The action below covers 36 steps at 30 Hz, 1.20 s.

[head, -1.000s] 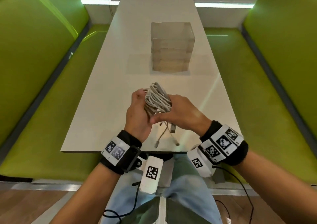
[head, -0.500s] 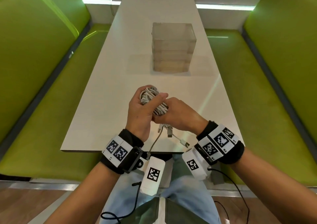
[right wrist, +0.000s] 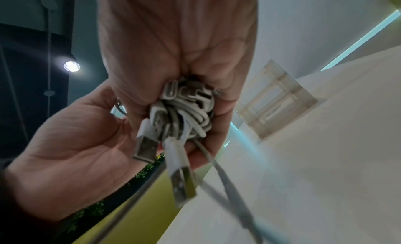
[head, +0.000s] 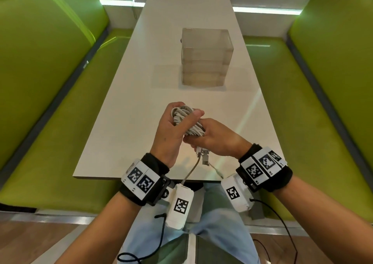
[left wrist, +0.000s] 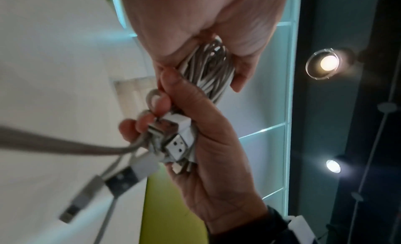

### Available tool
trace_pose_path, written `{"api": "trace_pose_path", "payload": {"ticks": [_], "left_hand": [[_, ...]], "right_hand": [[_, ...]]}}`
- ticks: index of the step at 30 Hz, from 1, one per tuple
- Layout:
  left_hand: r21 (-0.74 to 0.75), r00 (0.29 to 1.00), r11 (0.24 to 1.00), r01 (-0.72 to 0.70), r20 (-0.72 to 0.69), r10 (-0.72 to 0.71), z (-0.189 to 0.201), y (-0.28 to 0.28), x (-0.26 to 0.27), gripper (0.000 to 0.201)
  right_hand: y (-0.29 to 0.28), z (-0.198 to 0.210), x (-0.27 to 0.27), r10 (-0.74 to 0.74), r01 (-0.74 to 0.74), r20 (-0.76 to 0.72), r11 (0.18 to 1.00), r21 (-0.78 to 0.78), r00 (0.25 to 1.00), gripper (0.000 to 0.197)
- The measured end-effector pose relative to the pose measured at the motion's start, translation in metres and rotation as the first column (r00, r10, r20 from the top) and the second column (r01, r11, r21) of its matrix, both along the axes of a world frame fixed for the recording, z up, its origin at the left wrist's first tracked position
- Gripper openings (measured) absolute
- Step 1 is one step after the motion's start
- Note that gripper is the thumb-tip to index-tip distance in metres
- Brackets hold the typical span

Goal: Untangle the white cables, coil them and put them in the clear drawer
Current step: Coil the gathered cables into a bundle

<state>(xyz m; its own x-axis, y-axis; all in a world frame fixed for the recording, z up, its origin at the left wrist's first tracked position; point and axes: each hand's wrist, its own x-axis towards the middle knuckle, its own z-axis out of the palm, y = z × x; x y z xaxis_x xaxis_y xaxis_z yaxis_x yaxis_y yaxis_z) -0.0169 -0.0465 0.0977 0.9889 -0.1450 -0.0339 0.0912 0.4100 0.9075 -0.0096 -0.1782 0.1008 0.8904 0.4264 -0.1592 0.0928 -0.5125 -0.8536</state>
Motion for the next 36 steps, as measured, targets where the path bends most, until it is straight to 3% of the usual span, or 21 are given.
{"api": "trace_pose_path", "payload": {"ticks": [3, 5, 7, 9, 11, 14, 16, 20, 23, 26, 29, 33, 36], "left_hand": [[0.099, 0.996, 0.993, 0.071, 0.046, -0.076, -0.010, 0.005, -0.001, 0.077], [0.206, 0.983, 0.962, 0.178, -0.003, -0.182, -0.022, 0.010, -0.003, 0.102], [0.338, 0.952, 0.890, 0.306, -0.084, -0.296, -0.031, 0.011, -0.008, 0.087], [0.430, 0.921, 0.819, 0.381, -0.100, -0.376, -0.036, 0.009, -0.011, 0.046], [0.467, 0.913, 0.798, 0.381, -0.054, -0.404, -0.034, 0.006, -0.014, 0.022], [0.446, 0.901, 0.793, 0.415, -0.085, -0.424, -0.029, 0.006, -0.012, 0.021], [0.489, 0.885, 0.749, 0.447, -0.119, -0.450, -0.025, 0.011, -0.010, 0.022], [0.700, 0.868, 0.598, 0.390, -0.061, -0.494, -0.017, 0.023, -0.005, 0.022], [0.810, 0.845, 0.508, 0.292, 0.030, -0.535, -0.014, 0.023, -0.002, 0.018], [0.778, 0.841, 0.540, 0.320, 0.028, -0.540, -0.014, 0.020, -0.003, 0.012], [0.693, 0.859, 0.604, 0.392, -0.042, -0.510, -0.016, 0.023, -0.005, 0.017], [0.608, 0.916, 0.714, 0.348, -0.059, -0.397, -0.013, 0.023, -0.007, 0.004], [0.531, 0.961, 0.803, 0.271, -0.097, -0.260, -0.007, 0.022, 0.000, 0.041]], "right_hand": [[-0.006, 0.004, 0.000, -0.032, 0.031, 0.012, 0.996, 0.079, 0.999, 0.016], [-0.010, 0.007, 0.001, -0.086, 0.084, 0.003, 0.982, 0.168, 0.996, 0.010], [-0.016, 0.011, 0.004, -0.171, 0.174, -0.031, 0.956, 0.235, 0.985, 0.009], [-0.019, 0.015, 0.007, -0.195, 0.197, -0.034, 0.942, 0.273, 0.980, 0.022], [-0.021, 0.019, 0.007, -0.181, 0.185, -0.041, 0.936, 0.298, 0.983, 0.034], [-0.025, 0.022, 0.006, -0.211, 0.214, -0.042, 0.921, 0.327, 0.976, 0.032], [-0.029, 0.024, 0.006, -0.223, 0.222, -0.036, 0.923, 0.314, 0.974, 0.027], [-0.036, 0.034, 0.007, -0.049, 0.049, -0.022, 0.999, 0.021, 0.999, 0.013], [-0.035, 0.035, 0.005, 0.099, -0.098, -0.008, 0.973, -0.210, 0.995, 0.007], [-0.033, 0.032, 0.002, 0.123, -0.123, -0.015, 0.954, -0.273, 0.992, 0.010], [-0.039, 0.027, 0.000, 0.089, -0.101, -0.055, 0.957, -0.272, 0.995, 0.030], [-0.038, 0.026, -0.002, 0.127, -0.147, -0.090, 0.953, -0.265, 0.988, 0.019], [-0.035, 0.021, -0.002, 0.106, -0.133, -0.111, 0.953, -0.273, 0.988, 0.018]]}}
